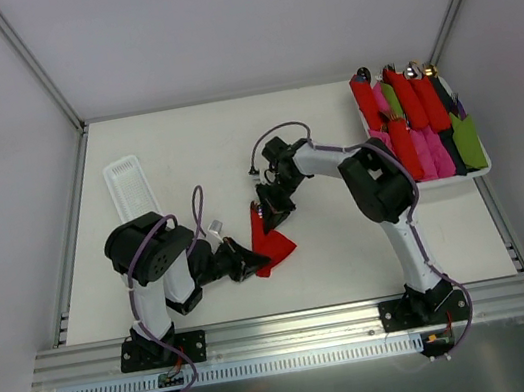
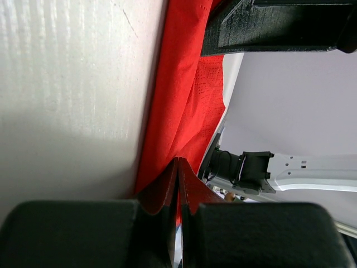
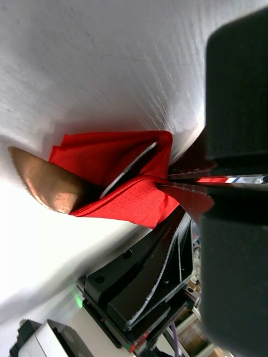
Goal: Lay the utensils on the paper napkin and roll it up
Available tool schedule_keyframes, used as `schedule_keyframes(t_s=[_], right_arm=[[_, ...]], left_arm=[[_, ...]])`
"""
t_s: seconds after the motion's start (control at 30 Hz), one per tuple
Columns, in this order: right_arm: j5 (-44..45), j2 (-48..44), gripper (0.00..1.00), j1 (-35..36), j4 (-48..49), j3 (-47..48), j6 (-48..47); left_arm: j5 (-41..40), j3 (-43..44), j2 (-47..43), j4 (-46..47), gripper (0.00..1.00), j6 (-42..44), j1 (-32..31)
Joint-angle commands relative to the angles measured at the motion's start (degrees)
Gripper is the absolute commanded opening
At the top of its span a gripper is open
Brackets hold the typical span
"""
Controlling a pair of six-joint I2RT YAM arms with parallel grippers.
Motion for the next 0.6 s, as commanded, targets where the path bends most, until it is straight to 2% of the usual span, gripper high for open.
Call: schedule_keyframes(t_s=[0.0, 0.13, 0.23, 0.27, 0.3, 0.4, 0.53, 0.57], right_arm=[[1.1, 2.6, 0.00, -0.7, 3.1, -3.2, -1.2], [-2.3, -2.2, 0.00, -1.7, 8.4, -6.2, -1.4], [-5.1, -5.6, 0.00, -2.5, 11.8, -7.7, -1.9], [-5.4, -6.4, 0.00, -2.5, 12.3, -8.0, -2.4], [-5.9, -7.1, 0.00, -2.4, 13.6, -8.3, -2.6], [-6.7, -9.5, 0.00, -2.6, 15.8, -9.6, -3.3], [-7.2, -11.5, 0.00, -2.7, 17.5, -11.1, -4.2], [-7.6, -12.2, 0.00, -2.9, 18.0, -11.5, -4.2]], left_arm=[[-3.6, -4.0, 2.7, 0.6, 0.00, -0.8, -0.4], [-3.5, -4.1, 1.1, 3.4, 0.00, 0.9, -0.4], [-3.3, -4.2, -2.1, 4.4, 0.13, 2.7, -0.4], [-3.2, -4.1, -3.4, 4.4, 0.23, 3.3, -0.5], [-3.0, -4.1, -5.7, 4.3, 0.27, 3.9, -0.4], [-2.4, -3.5, -9.8, 1.2, 0.39, 6.2, -0.5], [-1.8, -1.7, -20.3, -7.2, 0.43, 11.0, -0.4], [-2.0, -1.4, -22.6, -12.0, 0.43, 12.0, -0.5]])
